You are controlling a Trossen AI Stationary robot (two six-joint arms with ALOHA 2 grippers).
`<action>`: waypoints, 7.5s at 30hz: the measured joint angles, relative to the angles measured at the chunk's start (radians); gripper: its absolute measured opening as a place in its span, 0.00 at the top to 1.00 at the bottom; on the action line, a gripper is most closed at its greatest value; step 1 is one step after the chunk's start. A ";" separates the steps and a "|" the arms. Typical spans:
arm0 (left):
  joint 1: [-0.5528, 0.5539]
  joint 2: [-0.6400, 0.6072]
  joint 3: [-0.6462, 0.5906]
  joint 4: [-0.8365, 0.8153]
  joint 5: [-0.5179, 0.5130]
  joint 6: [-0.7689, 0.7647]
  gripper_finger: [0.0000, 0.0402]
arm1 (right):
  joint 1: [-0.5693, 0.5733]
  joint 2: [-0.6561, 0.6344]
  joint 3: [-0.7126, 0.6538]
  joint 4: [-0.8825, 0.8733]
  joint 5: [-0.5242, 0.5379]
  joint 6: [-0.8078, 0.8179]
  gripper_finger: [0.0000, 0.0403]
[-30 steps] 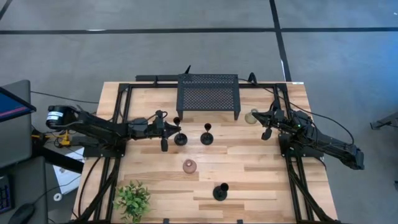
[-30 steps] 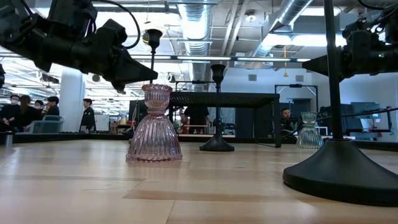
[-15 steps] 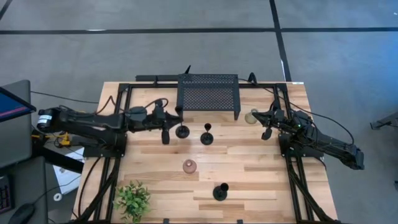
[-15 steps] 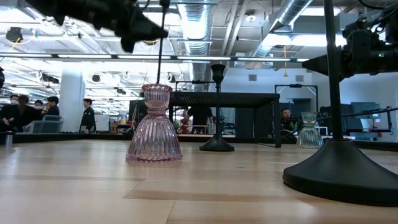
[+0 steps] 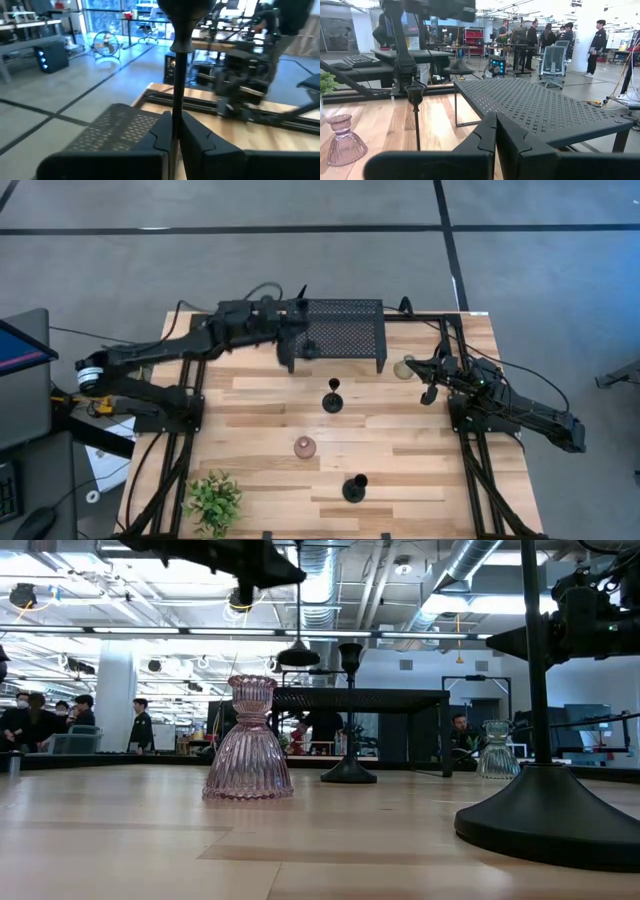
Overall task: Pick & Place candle stick holders
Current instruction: Put the top left black candle holder on the shelf, then put the top black candle holder on the shelf
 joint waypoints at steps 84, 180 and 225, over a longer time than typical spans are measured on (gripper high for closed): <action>0.349 0.241 0.118 0.098 0.057 -0.003 0.45 | 0.000 0.000 0.000 0.002 0.001 0.000 1.00; -0.305 0.606 -0.407 0.895 -0.095 -0.013 0.62 | 0.000 0.000 0.000 0.003 0.000 -0.001 1.00; -0.346 0.743 -0.265 0.889 -0.069 -0.056 0.97 | 0.000 0.000 0.000 0.006 0.000 -0.001 1.00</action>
